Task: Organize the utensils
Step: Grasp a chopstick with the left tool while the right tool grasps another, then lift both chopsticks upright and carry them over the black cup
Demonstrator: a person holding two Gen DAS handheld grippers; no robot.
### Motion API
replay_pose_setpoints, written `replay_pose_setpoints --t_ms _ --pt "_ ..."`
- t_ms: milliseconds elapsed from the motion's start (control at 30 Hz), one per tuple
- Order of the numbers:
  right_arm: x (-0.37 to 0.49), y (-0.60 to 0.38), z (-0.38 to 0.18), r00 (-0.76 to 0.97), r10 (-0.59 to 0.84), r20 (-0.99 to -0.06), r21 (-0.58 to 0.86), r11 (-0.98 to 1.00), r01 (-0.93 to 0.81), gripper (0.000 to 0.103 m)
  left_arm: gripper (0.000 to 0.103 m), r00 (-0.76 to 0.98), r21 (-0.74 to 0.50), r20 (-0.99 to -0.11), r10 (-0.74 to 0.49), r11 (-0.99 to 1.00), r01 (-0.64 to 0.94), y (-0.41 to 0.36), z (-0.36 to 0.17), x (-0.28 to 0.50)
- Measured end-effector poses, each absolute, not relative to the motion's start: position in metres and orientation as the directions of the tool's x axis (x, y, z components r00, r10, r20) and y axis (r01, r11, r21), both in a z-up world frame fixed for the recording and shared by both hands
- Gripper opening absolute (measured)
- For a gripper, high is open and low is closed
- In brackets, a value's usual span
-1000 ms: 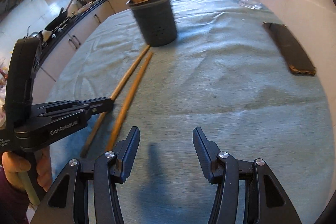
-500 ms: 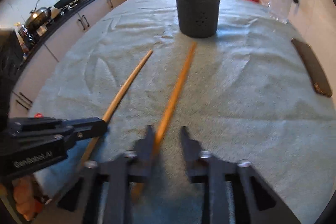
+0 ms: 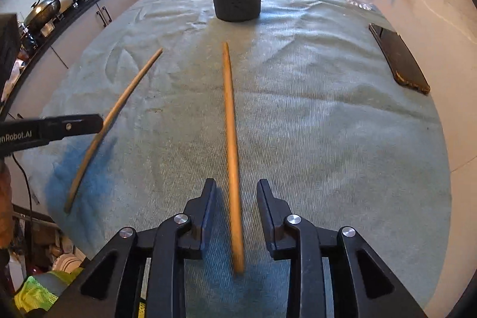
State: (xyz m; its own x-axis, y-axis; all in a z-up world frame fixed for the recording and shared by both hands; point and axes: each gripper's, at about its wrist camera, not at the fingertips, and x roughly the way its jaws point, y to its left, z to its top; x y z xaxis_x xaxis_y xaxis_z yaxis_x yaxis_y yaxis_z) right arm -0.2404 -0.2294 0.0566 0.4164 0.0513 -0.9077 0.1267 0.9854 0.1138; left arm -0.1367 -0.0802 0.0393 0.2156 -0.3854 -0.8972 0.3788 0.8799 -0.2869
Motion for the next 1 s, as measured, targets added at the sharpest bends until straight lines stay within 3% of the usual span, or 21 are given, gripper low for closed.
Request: replay_pose_setpoints --t_ms 367,467,800,867,900,967,1000 --pt "-0.167 -0.238 0.05 0.394 0.066 -0.917 0.129 0.982 0.135 0.03 0.021 0.225 -0.173 -0.936 -0.272 0.908 0.381 -0.115 0.022 -0.075" --pt "-0.146 -0.238 0.045 0.37 0.045 -0.928 0.1 0.986 0.131 0.025 0.021 0.2 -0.199 -0.938 -0.284 0.911 0.362 -0.117 0.022 -0.061" --pt "-0.09 -0.244 0.04 0.348 0.012 -0.938 0.061 0.99 0.13 0.025 0.021 0.191 -0.219 -0.933 -0.304 0.904 0.368 -0.12 0.023 -0.037" --pt "-0.085 -0.242 0.04 0.351 0.003 -0.936 0.053 0.99 0.133 0.015 0.021 0.202 -0.21 -0.931 -0.303 0.9 0.381 -0.124 0.022 -0.038" --pt "-0.084 -0.243 0.039 0.357 0.004 -0.934 0.054 0.99 0.131 0.007 0.019 0.211 -0.2 -0.931 -0.299 0.898 0.392 -0.125 0.022 -0.039" --pt "-0.082 -0.245 0.039 0.365 0.017 -0.931 0.071 0.988 0.136 0.007 0.005 0.225 -0.184 -0.929 -0.293 0.895 0.405 -0.126 0.021 -0.04" --pt "-0.083 -0.248 0.039 0.37 0.03 -0.928 0.091 0.985 0.147 0.007 0.005 0.22 -0.206 -0.924 -0.312 0.893 0.399 -0.123 0.021 -0.041"
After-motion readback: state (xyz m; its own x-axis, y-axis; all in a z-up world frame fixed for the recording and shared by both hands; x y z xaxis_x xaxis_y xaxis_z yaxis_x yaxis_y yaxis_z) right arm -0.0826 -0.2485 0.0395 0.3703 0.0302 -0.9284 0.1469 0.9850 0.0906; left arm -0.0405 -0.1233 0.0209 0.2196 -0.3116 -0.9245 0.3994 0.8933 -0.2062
